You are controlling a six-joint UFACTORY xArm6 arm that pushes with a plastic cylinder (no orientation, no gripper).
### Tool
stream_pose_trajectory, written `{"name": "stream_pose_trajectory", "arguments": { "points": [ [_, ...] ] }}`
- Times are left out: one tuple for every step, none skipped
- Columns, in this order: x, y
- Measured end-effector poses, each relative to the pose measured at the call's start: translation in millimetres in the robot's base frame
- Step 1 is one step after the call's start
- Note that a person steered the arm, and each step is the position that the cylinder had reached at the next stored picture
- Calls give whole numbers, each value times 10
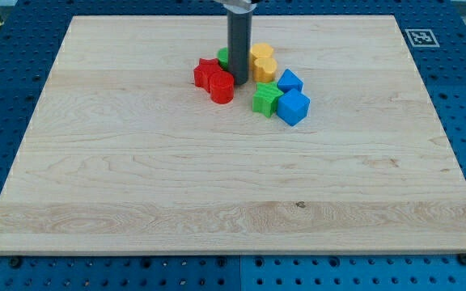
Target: Separate the red star from the red circle
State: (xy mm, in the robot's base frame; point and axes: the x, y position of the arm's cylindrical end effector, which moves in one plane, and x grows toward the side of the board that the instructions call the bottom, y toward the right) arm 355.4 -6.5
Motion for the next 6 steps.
{"name": "stream_pose_trajectory", "arguments": {
  "points": [
    [-195,-147],
    [-427,-127],
    [-430,-127],
    [-299,-311],
    [-191,-498],
    [-126,-593]
  ]
}}
